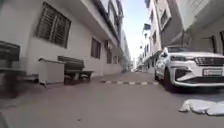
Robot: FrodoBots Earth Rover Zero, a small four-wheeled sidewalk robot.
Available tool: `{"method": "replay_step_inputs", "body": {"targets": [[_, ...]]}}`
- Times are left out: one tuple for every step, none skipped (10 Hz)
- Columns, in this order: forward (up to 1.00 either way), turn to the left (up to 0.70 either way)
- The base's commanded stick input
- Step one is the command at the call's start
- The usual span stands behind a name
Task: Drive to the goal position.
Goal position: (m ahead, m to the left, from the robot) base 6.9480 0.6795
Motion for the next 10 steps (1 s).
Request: {"method": "replay_step_inputs", "body": {"targets": [[1.0, -0.23], [1.0, -0.27], [1.0, -0.32], [1.0, -0.36], [1.0, -0.39], [1.0, -0.39], [1.0, -0.39], [1.0, -0.39], [1.0, -0.39], [1.0, -0.39]]}}
